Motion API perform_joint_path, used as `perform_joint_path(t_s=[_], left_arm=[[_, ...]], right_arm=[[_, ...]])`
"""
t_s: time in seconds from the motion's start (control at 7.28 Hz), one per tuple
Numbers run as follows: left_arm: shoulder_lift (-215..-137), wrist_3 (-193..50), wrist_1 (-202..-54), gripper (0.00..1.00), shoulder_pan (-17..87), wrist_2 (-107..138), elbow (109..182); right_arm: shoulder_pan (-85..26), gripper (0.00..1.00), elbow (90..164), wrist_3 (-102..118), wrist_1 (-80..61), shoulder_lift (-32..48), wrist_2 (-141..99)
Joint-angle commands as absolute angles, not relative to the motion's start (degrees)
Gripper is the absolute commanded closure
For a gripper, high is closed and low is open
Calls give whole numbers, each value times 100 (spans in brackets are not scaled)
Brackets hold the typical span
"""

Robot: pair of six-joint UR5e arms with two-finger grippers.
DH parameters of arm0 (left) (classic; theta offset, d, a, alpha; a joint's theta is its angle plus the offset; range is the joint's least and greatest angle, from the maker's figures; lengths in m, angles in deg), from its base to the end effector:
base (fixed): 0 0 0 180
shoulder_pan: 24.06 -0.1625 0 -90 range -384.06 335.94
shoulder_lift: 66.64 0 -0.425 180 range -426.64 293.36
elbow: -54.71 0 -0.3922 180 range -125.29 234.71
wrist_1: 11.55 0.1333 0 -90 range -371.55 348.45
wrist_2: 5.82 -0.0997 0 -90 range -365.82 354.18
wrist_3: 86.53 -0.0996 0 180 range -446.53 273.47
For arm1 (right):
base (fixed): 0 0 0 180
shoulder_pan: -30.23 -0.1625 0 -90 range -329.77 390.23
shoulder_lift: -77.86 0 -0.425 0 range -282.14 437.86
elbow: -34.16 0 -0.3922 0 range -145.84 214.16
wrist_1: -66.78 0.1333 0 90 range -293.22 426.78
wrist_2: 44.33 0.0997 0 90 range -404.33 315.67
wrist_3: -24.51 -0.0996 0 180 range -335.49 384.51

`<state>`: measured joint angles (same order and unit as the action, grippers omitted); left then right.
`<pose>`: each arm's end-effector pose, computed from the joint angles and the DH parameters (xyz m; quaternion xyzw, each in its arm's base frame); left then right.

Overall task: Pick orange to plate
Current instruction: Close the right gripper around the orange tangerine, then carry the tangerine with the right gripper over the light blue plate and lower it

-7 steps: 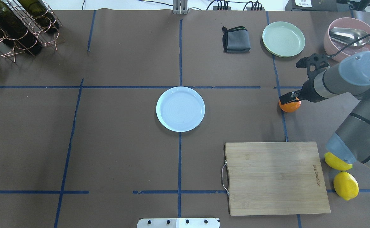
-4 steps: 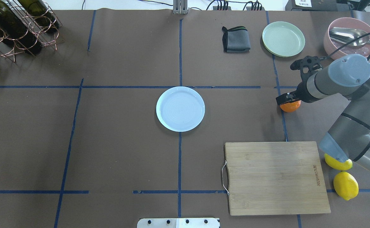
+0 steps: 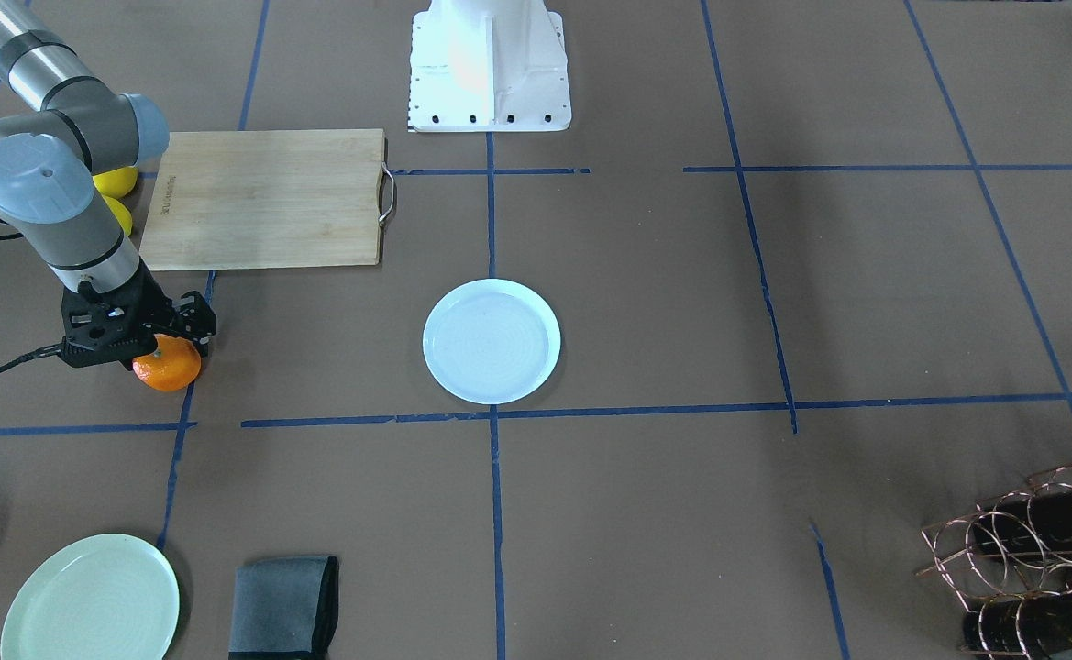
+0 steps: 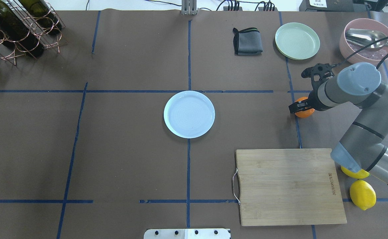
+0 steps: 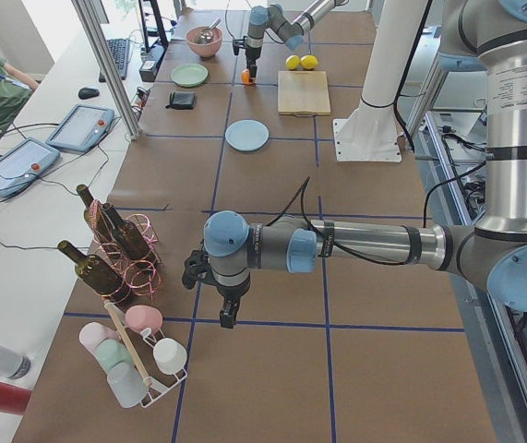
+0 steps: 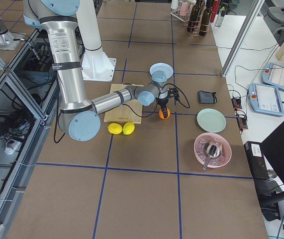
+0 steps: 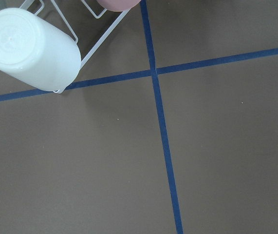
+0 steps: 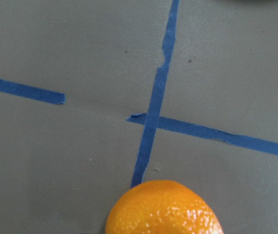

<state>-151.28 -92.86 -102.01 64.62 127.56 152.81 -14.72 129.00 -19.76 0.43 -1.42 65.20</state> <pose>-0.0544 -0.4570 0.6336 0.0421 0.3680 0.0723 0.9261 -0.3494 -0.4901 0.4846 0.1229 -0.3461 -0.0632 0.9280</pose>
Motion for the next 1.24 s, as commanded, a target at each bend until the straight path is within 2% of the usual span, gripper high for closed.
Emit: perform_joint_path(t_s=[0.0, 0.14, 0.55, 0.82, 1.1], left_arm=[[-15127, -9286, -10199, 0, 6453, 12751, 15280], [-15127, -9286, -10199, 0, 6462, 12751, 15280], [-15127, -9277, -10199, 0, 6462, 12751, 15297], [-15136, -9286, -10199, 0, 6462, 12751, 15306], [-15127, -9286, -10199, 0, 6462, 12751, 15341]], right_arm=[[-1450, 68, 12898, -2040, 42, -54, 6518], [-1459, 78, 12899, -2058, -71, 338, 6527], [-1048, 76, 12777, -3170, -1535, 2050, 6457], [-547, 76, 11990, -3988, -1917, 3211, 5818], [-90, 73, 11179, -4465, -1900, 3891, 5360]])
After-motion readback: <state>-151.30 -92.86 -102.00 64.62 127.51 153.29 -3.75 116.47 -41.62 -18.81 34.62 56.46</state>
